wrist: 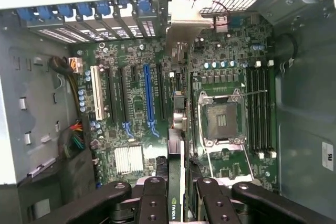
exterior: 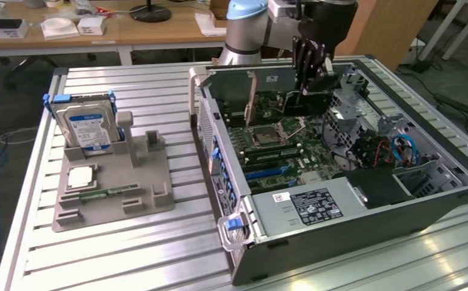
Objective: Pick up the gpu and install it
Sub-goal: 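Insert the gpu into the slot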
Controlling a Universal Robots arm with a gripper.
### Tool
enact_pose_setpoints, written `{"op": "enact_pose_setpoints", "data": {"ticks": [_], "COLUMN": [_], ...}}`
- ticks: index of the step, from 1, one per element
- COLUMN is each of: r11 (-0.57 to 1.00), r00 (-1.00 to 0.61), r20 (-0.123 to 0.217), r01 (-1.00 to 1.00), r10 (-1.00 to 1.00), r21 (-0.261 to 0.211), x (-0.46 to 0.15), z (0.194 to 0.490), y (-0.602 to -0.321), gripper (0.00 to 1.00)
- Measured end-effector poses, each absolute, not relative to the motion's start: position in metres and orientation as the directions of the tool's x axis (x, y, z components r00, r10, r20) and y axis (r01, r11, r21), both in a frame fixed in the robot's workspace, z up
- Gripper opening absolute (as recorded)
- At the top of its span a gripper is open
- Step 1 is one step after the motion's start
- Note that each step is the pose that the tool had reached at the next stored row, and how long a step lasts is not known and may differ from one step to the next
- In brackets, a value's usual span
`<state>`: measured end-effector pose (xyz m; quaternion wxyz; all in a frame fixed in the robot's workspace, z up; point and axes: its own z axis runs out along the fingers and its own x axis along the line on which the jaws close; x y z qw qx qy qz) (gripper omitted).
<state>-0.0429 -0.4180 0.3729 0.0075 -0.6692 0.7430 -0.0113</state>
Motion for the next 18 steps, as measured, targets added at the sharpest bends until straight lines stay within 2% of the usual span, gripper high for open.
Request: {"op": "enact_pose_setpoints", "data": {"ticks": [18], "r11": [0.038], "r00": [-0.038], "r20": [0.006], "r01": [-0.999], "r10": [-0.999], "r21": [-0.001], "x": [-0.045], "z": [0.340], "y": [-0.426], "gripper": [0.26]}}
